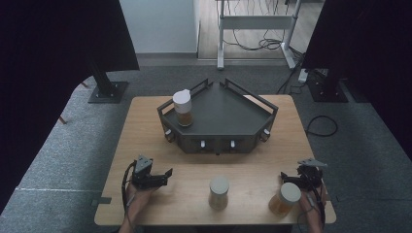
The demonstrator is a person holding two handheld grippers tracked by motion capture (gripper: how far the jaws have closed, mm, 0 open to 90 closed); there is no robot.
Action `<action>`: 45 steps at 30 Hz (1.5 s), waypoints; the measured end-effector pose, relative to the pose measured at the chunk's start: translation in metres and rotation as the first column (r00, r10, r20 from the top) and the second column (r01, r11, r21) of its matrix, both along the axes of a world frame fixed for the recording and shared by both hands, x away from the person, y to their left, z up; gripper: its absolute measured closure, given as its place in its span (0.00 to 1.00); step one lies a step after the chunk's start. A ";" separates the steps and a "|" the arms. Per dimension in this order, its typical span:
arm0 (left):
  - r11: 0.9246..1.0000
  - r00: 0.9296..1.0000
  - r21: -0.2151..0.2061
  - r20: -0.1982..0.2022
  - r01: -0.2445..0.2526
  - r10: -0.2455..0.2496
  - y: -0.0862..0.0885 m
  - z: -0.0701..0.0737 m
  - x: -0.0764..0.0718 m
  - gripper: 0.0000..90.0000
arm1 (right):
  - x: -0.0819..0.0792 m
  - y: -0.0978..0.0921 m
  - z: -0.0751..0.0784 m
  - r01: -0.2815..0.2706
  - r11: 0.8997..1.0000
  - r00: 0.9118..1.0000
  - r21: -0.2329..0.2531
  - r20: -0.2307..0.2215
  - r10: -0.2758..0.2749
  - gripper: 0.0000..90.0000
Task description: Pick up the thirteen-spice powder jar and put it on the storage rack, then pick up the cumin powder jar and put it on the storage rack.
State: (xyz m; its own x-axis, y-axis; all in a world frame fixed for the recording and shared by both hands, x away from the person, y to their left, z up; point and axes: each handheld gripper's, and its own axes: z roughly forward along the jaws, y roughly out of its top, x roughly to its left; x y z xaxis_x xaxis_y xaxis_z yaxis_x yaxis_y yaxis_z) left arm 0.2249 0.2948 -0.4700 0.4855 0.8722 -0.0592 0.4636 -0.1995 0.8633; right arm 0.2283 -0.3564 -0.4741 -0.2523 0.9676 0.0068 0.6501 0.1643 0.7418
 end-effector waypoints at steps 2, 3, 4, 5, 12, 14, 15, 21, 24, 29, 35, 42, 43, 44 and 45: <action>1.000 1.000 0.009 -0.009 0.000 0.000 -0.001 -0.001 0.001 0.05 | 0.000 0.000 0.000 -0.002 1.000 1.000 0.000 0.000 0.002 0.01; 1.000 1.000 0.012 -0.013 0.001 -0.001 -0.002 -0.001 0.002 0.05 | 0.000 -0.001 0.000 -0.004 1.000 1.000 0.000 0.000 0.004 0.01; 1.000 1.000 0.014 -0.017 0.002 -0.002 -0.002 -0.001 0.002 0.05 | 0.000 -0.001 0.000 -0.005 1.000 1.000 0.000 0.000 0.005 0.01; 1.000 1.000 0.016 -0.020 0.002 -0.001 -0.002 -0.002 0.003 0.05 | 0.000 -0.001 0.000 -0.005 1.000 1.000 0.000 0.000 0.005 0.01; 1.000 0.999 0.026 -0.033 0.002 -0.001 -0.004 -0.003 0.004 0.05 | -0.002 -0.002 0.000 -0.009 1.000 1.000 0.002 0.004 0.009 0.02; 1.000 0.999 0.028 -0.038 0.001 0.000 -0.004 -0.004 0.005 0.05 | -0.003 -0.002 -0.001 -0.008 1.000 1.000 0.003 0.008 0.008 0.02; 1.000 0.999 0.029 -0.040 0.001 0.000 -0.004 -0.004 0.005 0.05 | -0.004 -0.003 -0.001 -0.006 1.000 1.000 0.006 0.016 0.006 0.02; 0.999 0.998 0.033 -0.056 0.001 0.001 -0.004 -0.005 0.008 0.05 | -0.009 -0.004 0.000 -0.002 1.000 0.999 0.013 0.045 0.002 0.03; 0.999 0.998 0.036 -0.063 0.001 0.001 -0.005 -0.006 0.009 0.05 | -0.013 -0.004 0.002 0.002 1.000 0.998 0.017 0.067 -0.003 0.03; 0.999 0.997 0.043 -0.074 0.004 0.000 -0.005 -0.006 0.010 0.05 | -0.017 -0.004 0.005 0.000 1.000 0.996 0.022 0.088 -0.002 0.03; 0.999 0.997 0.050 -0.084 0.006 -0.002 -0.006 -0.006 0.012 0.05 | -0.021 -0.003 0.011 0.004 1.000 0.994 0.021 0.111 -0.006 0.04; 0.998 0.995 0.058 -0.097 0.007 -0.001 -0.008 -0.005 0.014 0.06 | -0.030 -0.005 0.020 0.011 0.999 0.988 0.034 0.154 -0.016 0.05; 0.998 0.995 0.061 -0.099 0.008 -0.002 -0.008 -0.005 0.015 0.06 | -0.031 -0.006 0.022 0.011 0.999 0.987 0.036 0.160 -0.017 0.05; 0.998 0.995 0.065 -0.103 0.008 -0.001 -0.009 -0.004 0.016 0.06 | -0.033 -0.005 0.023 0.013 0.999 0.986 0.038 0.167 -0.019 0.05; 0.998 0.995 0.065 -0.103 0.008 -0.001 -0.009 -0.004 0.016 0.06 | -0.034 -0.005 0.025 0.015 0.999 0.985 0.041 0.172 -0.021 0.05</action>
